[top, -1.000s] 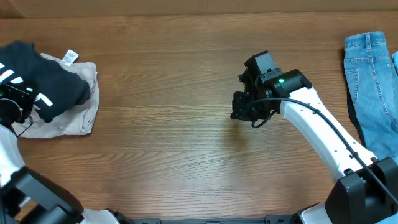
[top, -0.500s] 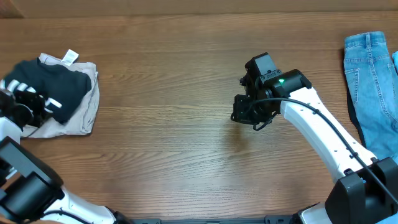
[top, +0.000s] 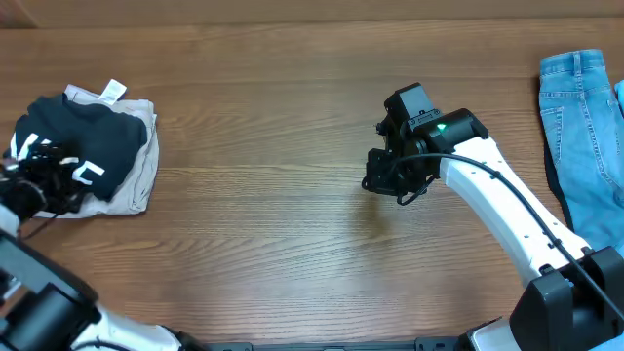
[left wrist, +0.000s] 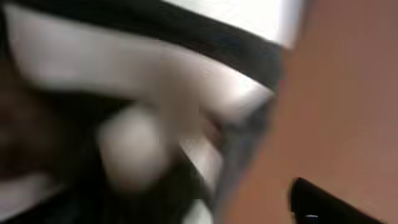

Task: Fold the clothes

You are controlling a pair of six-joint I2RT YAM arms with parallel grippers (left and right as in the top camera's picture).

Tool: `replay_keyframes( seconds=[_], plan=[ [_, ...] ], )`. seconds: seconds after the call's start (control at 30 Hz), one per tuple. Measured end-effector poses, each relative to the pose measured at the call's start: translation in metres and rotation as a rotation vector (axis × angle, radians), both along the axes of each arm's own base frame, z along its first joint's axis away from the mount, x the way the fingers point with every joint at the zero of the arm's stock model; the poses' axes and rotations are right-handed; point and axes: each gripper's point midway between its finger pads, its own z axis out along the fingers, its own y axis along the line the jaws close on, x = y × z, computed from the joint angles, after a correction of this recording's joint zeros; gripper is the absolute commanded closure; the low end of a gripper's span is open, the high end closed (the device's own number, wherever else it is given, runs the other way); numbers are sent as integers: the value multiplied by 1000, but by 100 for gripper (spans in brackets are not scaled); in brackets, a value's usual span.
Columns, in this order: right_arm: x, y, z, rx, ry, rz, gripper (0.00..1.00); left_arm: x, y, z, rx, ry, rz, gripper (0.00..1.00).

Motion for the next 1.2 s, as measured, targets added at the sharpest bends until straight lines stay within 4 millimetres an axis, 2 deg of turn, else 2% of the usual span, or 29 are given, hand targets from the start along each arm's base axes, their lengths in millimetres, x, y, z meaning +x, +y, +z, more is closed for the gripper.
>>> replay_keyframes(
  seconds=[0.07,0.17,0.23,0.27,0.3,0.37,0.4,0.43,0.47,0.53,0.6,0.67,0.73,0.77,0.8,0.83,0.9,0.93,0.97,1.0,1.1,1.2],
  plan=[
    [0,0,0,-1,-3,6,96,-9,4,34,38,-61,7,0],
    [0,0,0,0,-8,17,96,-30,5,104,161,-193,13,0],
    [0,0,0,0,-11,24,96,-44,-3,152,289,-293,-12,0],
    [1,0,0,0,-13,24,96,-48,-11,169,345,-336,-39,0],
    [2,1,0,1,-17,26,94,-54,-29,191,413,-388,-89,0],
    [5,2,1,7,-33,27,91,-59,-62,209,469,-437,-178,0],
    [7,3,2,9,-40,30,89,-64,-88,213,467,-443,-241,0],
    [8,3,4,11,-46,30,86,-66,-104,215,472,-451,-284,0],
    [11,4,9,15,-61,34,85,-71,-128,214,474,-440,-353,0],
    [19,7,22,27,-105,40,82,-83,-172,200,498,-361,-483,0],
    [30,7,56,44,-214,41,76,-94,-211,190,625,-303,-651,0],
    [35,2,96,49,-344,31,70,-102,-234,189,754,-288,-770,0],
    [34,-8,147,55,-503,9,58,-119,-262,191,932,-269,-919,0],
    [30,-14,168,60,-570,0,54,-128,-270,194,1012,-266,-965,0],
    [24,-19,189,67,-633,-15,35,-136,-271,199,1091,-256,-980,0],
    [16,-27,208,69,-697,-26,0,-145,-270,206,1175,-243,-990,0],
    [-3,-41,240,80,-801,-56,0,-155,-270,224,1288,-272,-974,0],
    [-20,-52,263,91,-879,-72,0,-158,-269,228,1312,-283,-966,0],
    [-31,-58,276,102,-922,-84,0,-166,-266,241,1375,-306,-933,0],
    [-45,-65,287,110,-957,-95,0,-171,-264,244,1392,-309,-924,0],
    [-71,-77,297,118,-995,-106,0,-175,-262,241,1401,-287,-937,0],
    [-81,-83,294,106,-984,-109,0,-172,-263,240,1398,-283,-941,0]
  ],
)
